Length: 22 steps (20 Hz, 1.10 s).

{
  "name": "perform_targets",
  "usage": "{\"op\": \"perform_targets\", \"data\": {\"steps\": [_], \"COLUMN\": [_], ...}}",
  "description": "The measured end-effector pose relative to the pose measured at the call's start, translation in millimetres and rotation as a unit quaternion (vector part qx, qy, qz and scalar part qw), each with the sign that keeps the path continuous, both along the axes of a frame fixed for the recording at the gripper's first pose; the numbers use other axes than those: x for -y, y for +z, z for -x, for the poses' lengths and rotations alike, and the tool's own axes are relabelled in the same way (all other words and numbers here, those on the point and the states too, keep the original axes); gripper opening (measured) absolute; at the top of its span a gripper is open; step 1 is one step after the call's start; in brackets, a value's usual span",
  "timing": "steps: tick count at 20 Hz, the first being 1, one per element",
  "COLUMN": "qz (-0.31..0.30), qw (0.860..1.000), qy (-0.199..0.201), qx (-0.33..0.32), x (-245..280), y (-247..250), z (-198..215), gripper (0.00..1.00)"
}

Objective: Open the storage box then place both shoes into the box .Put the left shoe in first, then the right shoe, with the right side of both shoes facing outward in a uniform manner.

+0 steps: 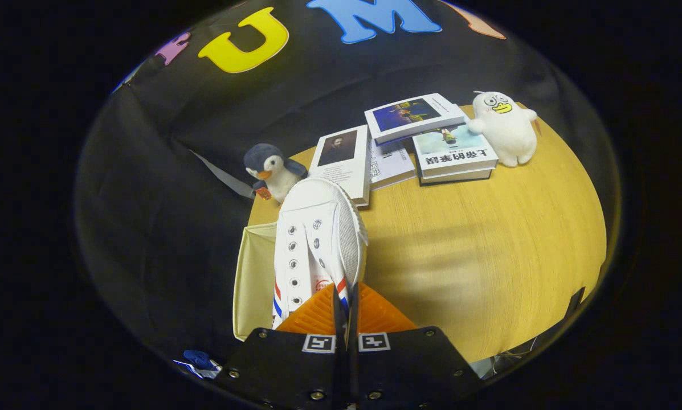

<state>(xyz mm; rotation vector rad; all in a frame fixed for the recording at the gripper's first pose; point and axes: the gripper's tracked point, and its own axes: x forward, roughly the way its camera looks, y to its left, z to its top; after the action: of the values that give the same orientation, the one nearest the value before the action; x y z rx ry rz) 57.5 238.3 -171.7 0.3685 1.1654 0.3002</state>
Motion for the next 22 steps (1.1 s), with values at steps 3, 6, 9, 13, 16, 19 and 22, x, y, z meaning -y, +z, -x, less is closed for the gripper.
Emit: {"op": "perform_targets", "data": {"steps": [3, 6, 9, 13, 16, 19, 22], "qz": [-0.002, 0.005, 0.012, 0.029, -0.008, -0.013, 0.005], "qw": [1.0, 1.0, 0.999, 0.998, 0.999, 0.999, 0.997], "qy": [0.014, 0.023, 0.029, 0.039, 0.042, 0.035, 0.042], "qx": [-0.008, -0.016, -0.025, -0.03, -0.012, 0.03, 0.072], "x": [-26, -45, -60, -70, -85, -72, -49], "y": [-8, -17, -28, -43, -30, 1, 21], "z": [1, 6, 10, 15, 10, 2, 1], "gripper": [0.01, 0.01, 0.01, 0.01, 0.35, 0.99, 0.98]}}
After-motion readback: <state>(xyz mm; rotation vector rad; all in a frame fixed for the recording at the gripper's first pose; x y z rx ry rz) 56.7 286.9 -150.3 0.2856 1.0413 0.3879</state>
